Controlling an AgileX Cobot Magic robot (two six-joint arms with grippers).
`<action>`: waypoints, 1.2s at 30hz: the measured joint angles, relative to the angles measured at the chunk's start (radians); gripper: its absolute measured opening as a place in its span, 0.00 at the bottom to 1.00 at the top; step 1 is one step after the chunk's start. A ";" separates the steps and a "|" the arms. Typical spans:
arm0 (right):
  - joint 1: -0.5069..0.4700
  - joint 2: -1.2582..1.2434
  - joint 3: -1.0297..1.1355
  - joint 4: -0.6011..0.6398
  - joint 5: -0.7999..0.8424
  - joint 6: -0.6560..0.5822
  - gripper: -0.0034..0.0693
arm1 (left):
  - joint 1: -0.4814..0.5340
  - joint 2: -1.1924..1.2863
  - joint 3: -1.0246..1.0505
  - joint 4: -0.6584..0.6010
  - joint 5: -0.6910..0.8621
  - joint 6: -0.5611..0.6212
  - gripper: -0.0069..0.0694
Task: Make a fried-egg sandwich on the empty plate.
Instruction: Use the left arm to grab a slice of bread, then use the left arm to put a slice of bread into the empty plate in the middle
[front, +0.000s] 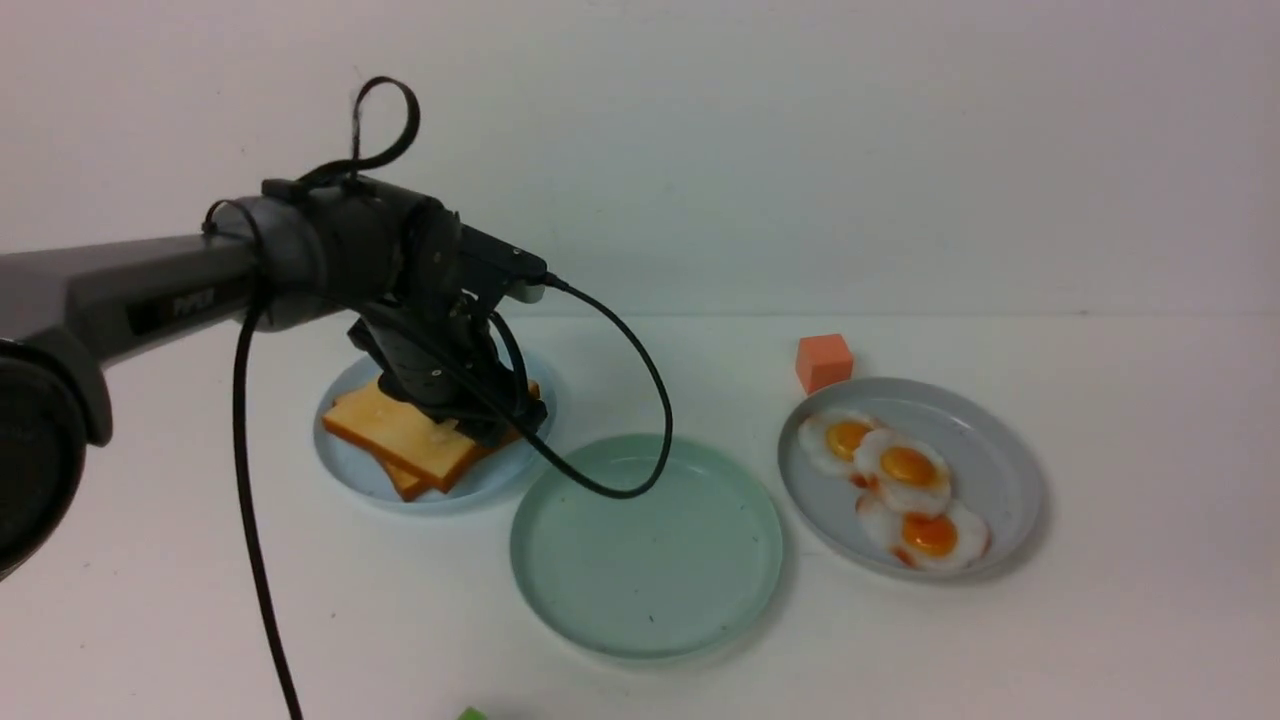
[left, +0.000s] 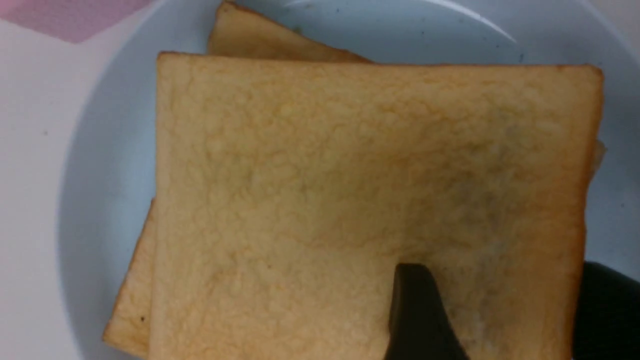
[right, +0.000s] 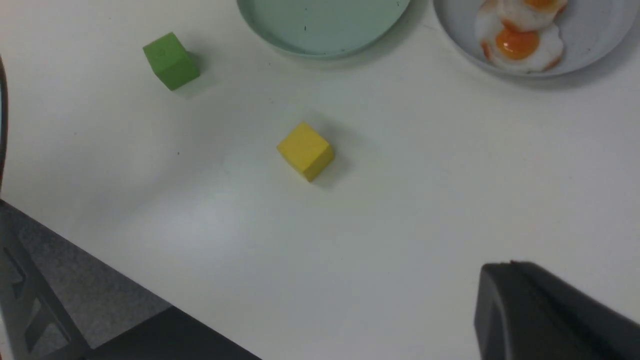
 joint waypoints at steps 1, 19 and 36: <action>0.000 0.000 0.000 0.000 0.000 0.000 0.04 | -0.001 0.003 -0.002 0.001 -0.001 0.000 0.60; 0.000 0.000 0.000 -0.011 0.000 0.001 0.05 | -0.004 -0.007 -0.010 -0.026 0.017 0.004 0.17; 0.000 0.000 0.000 -0.100 0.005 0.001 0.06 | -0.244 -0.292 0.002 -0.021 0.187 -0.070 0.10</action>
